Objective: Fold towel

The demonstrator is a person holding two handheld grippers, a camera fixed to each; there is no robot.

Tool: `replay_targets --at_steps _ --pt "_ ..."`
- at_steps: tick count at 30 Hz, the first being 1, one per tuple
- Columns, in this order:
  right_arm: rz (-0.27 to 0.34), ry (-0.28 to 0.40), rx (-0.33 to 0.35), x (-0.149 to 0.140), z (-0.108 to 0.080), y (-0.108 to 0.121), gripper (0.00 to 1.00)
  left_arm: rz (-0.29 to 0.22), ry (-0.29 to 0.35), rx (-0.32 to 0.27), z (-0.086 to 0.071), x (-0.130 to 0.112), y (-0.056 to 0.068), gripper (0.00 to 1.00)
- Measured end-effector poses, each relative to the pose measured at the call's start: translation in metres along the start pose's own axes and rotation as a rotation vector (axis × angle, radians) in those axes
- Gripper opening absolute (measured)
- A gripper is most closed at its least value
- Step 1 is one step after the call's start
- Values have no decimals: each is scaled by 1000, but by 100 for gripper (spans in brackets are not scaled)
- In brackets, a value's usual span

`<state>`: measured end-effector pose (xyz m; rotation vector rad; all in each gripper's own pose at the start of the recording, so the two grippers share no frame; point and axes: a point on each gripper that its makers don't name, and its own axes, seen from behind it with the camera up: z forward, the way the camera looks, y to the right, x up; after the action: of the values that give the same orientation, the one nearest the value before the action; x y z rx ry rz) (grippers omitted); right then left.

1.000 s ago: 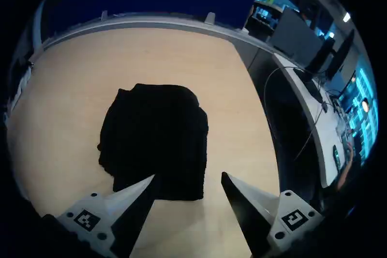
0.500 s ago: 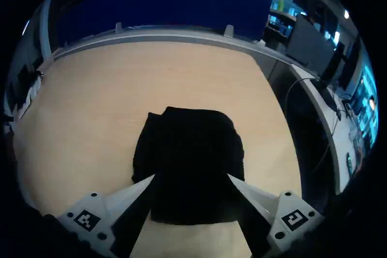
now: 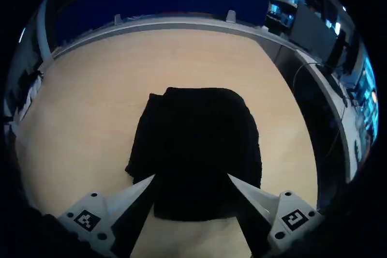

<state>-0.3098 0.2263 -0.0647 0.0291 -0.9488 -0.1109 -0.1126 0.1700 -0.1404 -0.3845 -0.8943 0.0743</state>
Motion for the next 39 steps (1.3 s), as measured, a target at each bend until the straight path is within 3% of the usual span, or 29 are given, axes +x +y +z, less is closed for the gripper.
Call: replay_targets --at_steps 6,15,23,29,33,39 --pt "-21 57 -1 31 -7 3 96 -6 2 -2 2 2 0 93" --pt "-3 106 0 83 20 6 96 -14 -2 20 3 0 -7 93" --pt "-6 57 -3 86 48 10 96 -38 -7 47 -1 -3 -17 93" --pt "-17 23 1 79 57 12 96 -44 -8 51 -2 -4 -19 93" --pt "-14 48 10 89 48 9 96 -43 -7 52 -1 -3 -20 93" --pt "7 151 16 120 12 5 96 -45 5 50 0 0 -23 93"
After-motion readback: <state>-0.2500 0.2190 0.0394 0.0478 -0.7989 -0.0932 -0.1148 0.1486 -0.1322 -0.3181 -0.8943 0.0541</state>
